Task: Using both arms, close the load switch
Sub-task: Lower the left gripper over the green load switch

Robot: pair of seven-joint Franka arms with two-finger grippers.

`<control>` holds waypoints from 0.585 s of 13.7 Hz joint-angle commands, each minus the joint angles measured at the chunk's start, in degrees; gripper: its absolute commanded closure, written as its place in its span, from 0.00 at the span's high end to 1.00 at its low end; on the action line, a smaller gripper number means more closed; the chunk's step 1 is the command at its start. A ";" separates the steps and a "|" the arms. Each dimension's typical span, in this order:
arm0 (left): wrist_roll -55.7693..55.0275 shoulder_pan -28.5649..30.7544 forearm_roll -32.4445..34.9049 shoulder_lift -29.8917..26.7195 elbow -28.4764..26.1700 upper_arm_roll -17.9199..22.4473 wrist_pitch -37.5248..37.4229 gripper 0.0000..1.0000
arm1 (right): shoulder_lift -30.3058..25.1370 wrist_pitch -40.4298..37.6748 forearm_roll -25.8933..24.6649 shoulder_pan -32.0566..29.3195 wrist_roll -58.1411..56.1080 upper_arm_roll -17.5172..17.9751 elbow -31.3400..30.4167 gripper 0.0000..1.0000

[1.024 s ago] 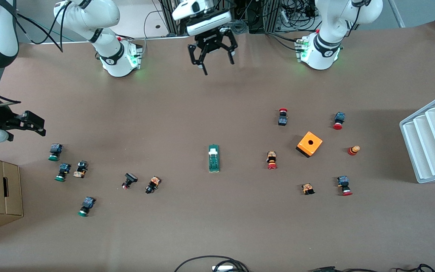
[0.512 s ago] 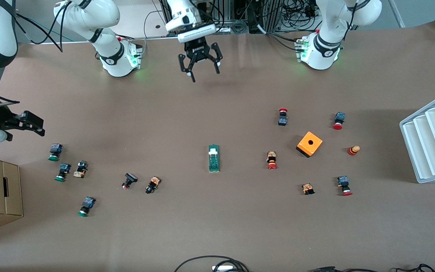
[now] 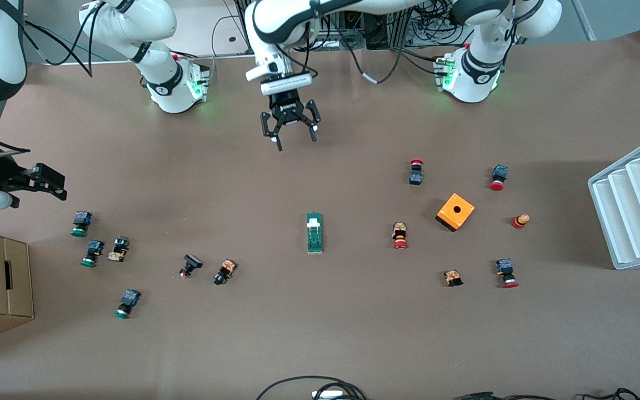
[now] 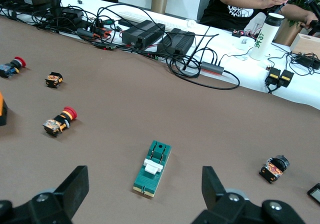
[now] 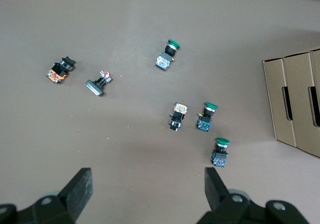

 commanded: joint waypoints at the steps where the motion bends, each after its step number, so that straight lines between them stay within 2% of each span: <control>1: -4.96 -0.30 6.51 4.61 -0.18 0.33 -0.34 1.00 | 0.53 -1.04 -1.35 -0.24 -0.90 0.11 0.98 1.00; 3: -5.24 -0.12 10.74 9.00 -0.26 1.12 -0.95 1.00 | 1.66 -1.04 -1.35 0.11 -0.90 0.11 0.98 1.00; 6: -4.97 -0.47 16.27 15.25 -0.96 4.64 -1.48 1.00 | 2.54 -1.04 -0.04 0.73 -0.73 0.64 0.89 1.00; 8: -4.97 -0.47 18.40 17.54 -1.84 6.13 -2.18 1.00 | 4.03 -0.52 3.64 3.18 -0.12 0.55 0.89 1.00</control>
